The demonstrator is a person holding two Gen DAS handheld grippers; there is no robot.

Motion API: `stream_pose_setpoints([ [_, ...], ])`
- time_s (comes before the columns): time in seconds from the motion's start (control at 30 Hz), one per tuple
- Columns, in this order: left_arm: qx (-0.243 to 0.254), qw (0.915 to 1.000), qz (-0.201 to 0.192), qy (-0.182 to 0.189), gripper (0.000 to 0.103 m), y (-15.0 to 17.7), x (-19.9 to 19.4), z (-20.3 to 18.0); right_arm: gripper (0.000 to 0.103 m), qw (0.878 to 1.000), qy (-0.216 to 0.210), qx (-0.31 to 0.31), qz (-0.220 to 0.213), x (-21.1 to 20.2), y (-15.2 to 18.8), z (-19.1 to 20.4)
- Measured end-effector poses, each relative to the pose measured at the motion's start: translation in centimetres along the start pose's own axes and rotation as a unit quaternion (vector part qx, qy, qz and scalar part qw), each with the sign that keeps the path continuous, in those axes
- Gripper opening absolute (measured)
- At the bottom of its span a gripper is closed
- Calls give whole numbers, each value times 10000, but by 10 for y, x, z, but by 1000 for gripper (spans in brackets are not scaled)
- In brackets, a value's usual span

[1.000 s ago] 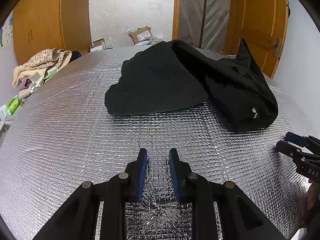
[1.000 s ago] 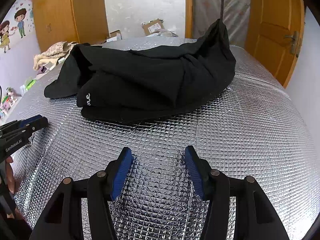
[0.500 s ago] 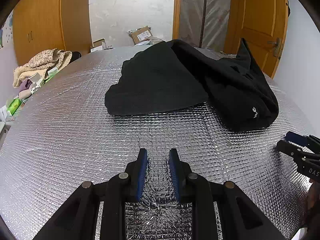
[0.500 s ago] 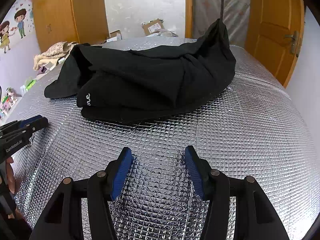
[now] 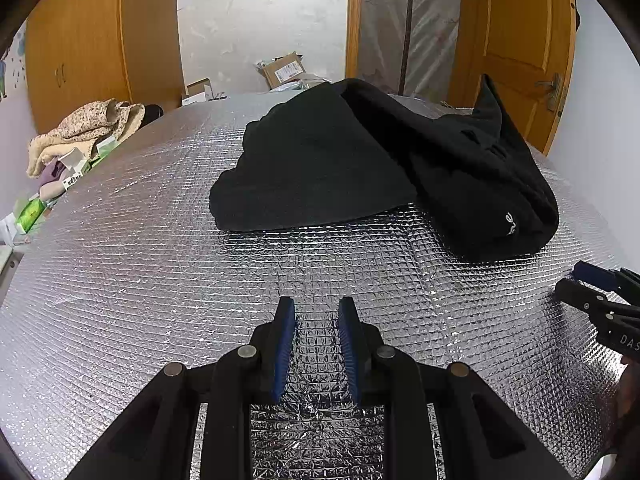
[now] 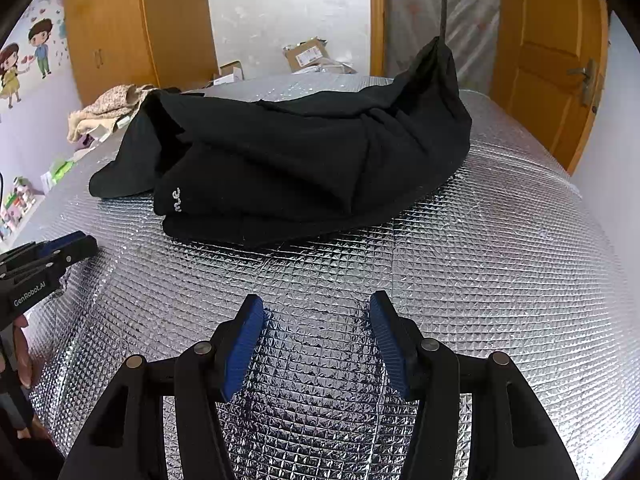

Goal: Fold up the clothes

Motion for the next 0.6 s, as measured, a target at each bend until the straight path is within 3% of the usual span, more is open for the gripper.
stream_pose_setpoints([
  [0.6,-18,10000,0,-2,23,-1,-2,2,58,10000,6,-8,-7,1,1,0],
])
Point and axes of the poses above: each gripper's, at about its wrist camera, not at the fingertips, and x roughly the way its jaws point, z to its left, y to its underside, the point moved 3 cm from there along x, roughly the way its jaws point, and after that the axes turned 3 degrees about y, right-handed, at the moved point
